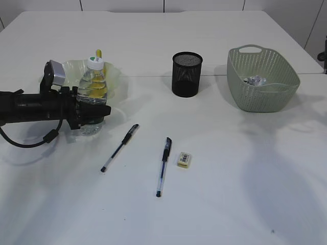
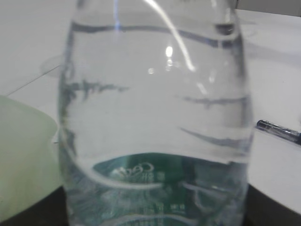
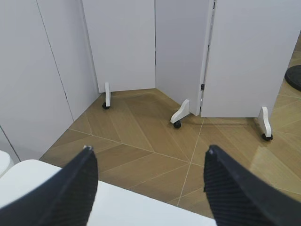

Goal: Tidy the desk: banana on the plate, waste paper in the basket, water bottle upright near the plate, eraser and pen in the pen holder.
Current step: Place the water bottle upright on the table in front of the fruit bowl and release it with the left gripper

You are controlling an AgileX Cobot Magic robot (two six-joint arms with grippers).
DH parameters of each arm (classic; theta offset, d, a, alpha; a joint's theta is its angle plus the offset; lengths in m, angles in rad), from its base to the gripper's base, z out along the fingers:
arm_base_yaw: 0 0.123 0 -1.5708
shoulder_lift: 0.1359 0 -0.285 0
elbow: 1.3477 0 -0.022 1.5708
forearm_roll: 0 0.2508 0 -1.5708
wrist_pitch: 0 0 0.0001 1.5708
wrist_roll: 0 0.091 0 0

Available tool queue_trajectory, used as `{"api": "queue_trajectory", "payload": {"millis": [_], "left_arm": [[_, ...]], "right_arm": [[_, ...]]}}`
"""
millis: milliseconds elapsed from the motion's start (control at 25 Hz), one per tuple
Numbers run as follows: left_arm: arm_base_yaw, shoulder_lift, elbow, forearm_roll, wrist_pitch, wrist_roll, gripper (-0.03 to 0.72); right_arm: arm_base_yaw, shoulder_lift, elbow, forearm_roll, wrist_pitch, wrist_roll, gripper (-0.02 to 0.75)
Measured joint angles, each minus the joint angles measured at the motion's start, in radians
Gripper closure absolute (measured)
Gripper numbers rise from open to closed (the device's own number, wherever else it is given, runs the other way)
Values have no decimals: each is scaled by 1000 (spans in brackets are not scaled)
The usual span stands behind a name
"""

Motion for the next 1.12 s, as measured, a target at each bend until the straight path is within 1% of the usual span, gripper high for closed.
{"api": "queue_trajectory", "payload": {"millis": [760, 840, 1120], "left_arm": [[0, 0, 0, 0, 0, 0, 293], [0, 0, 0, 0, 0, 0, 293], [-6, 0, 0, 0, 0, 0, 293]], "right_arm": [[0, 0, 0, 0, 0, 0, 210], [0, 0, 0, 0, 0, 0, 223], [0, 0, 0, 0, 0, 0, 213]]}}
